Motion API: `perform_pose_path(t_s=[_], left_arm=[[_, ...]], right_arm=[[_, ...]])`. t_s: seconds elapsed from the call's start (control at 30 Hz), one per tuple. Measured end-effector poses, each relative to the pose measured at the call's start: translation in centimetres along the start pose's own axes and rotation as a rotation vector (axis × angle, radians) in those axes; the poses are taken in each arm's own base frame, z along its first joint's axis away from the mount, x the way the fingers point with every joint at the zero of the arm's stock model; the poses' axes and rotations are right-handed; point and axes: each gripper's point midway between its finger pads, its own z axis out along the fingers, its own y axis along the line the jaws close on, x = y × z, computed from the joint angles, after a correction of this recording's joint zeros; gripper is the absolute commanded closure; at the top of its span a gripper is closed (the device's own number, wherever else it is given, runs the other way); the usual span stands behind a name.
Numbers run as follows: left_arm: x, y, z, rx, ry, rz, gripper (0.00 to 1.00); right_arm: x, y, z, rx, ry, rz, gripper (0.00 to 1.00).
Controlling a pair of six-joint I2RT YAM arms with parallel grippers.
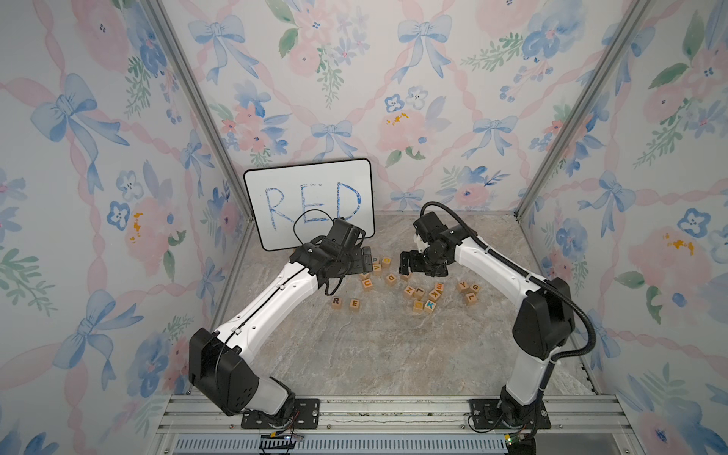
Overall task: Assemble the uppercase word "red" with letter blocks
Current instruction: Pick up the letter block from the center of the board.
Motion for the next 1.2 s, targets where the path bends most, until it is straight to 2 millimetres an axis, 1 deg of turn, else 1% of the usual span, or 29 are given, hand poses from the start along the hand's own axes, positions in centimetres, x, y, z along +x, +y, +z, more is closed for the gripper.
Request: perform_pose_path(t_s=[0.17, 0.3, 0.37, 0.43, 0.47, 0.53, 0.6, 0.7, 0.83, 1.1, 1.2], left_arm=[[0.8, 1.3, -1.7, 0.003, -0.025, -0.025, 0.02], [1.4, 2.6, -2.7, 0.0, -0.041, -0.051, 0.02], [1.7, 3.2, -3.1, -0.002, -0.045, -0.059, 0.02], [1.8, 3.7, -3.4, -0.002, -0.05, -0.071, 0.02], [1.8, 3.9, -3.5, -0.001, -0.053, -0.075, 0.02], [2.0, 4.2, -3.6, 0.001, -0.052, -0.083, 0.02], [2.2, 4.4, -3.6, 0.003, -0.048, -0.089, 0.02], [2.4, 4.7, -3.5, 0.006, -0.038, -0.096, 0.02], [2.9, 4.8, -3.2, 0.013, -0.021, -0.099, 0.02], [3.0, 4.8, -3.1, 0.03, -0.006, -0.104, 0.02], [3.1, 4.8, -3.0, 0.034, 0.004, -0.1, 0.02]], right_arm=[[-0.9, 2.1, 2.5, -0.003, 0.022, -0.072, 0.17], [-0.9, 4.0, 4.6, 0.008, 0.036, -0.16, 0.31], [-0.9, 4.9, 5.7, 0.014, 0.042, -0.202, 0.41], [-0.9, 5.6, 6.7, 0.02, 0.049, -0.235, 0.47], [-0.9, 5.8, 7.2, 0.023, 0.051, -0.251, 0.47], [-1.0, 6.1, 8.0, 0.038, 0.055, -0.277, 0.43], [-1.6, 6.0, 8.7, 0.062, 0.049, -0.298, 0.39], [-2.1, 5.5, 9.6, 0.098, 0.047, -0.32, 0.39], [-2.6, 4.9, 10.2, 0.142, 0.045, -0.348, 0.39], [-2.4, 3.5, 12.2, 0.179, 0.081, -0.354, 0.39], [-2.3, 2.7, 12.9, 0.187, 0.095, -0.344, 0.41]])
